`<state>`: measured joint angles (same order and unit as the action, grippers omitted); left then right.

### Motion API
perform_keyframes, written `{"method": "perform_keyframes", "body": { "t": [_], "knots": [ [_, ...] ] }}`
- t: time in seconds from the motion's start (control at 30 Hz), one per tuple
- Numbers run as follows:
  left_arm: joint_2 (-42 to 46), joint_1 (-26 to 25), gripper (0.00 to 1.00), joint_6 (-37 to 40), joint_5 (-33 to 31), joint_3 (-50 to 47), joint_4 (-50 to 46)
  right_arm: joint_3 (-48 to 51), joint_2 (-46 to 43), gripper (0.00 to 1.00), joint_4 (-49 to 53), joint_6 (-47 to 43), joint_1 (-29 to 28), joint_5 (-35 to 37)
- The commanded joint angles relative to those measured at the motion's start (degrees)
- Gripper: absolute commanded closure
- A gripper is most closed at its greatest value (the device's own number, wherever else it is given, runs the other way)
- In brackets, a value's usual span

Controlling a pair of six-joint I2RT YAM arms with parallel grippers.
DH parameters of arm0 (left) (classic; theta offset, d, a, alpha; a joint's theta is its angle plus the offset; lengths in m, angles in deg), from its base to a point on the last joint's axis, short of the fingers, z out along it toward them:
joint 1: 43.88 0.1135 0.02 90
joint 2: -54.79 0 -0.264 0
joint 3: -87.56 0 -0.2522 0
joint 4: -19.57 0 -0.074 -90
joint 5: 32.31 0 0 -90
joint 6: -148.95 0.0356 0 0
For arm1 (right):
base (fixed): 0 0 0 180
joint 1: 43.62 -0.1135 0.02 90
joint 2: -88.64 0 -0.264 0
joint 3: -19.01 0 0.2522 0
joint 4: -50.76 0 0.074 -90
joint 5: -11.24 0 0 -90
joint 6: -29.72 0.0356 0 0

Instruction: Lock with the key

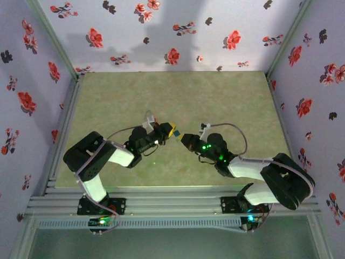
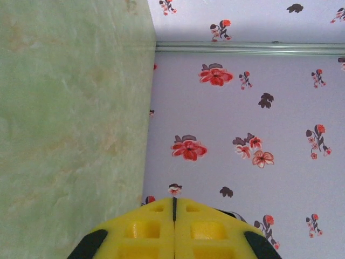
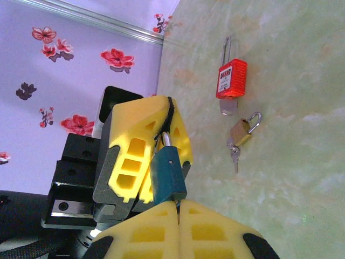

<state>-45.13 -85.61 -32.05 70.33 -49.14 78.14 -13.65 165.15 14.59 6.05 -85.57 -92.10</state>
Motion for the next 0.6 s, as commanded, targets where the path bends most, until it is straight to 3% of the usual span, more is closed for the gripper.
{"method": "perform_keyframes", "body": {
  "t": [0.0, 0.57],
  "knots": [
    [0.51, 0.08, 1.00, -0.23, -1.22, 0.97, 2.28, 1.96, -0.46, 1.00, -1.65, 0.77, -0.69, 1.75],
    [-0.61, 0.03, 1.00, -0.69, -1.83, 2.47, 2.28, 4.39, -7.60, 1.00, 4.03, -0.62, -1.79, 3.33]
  ]
}}
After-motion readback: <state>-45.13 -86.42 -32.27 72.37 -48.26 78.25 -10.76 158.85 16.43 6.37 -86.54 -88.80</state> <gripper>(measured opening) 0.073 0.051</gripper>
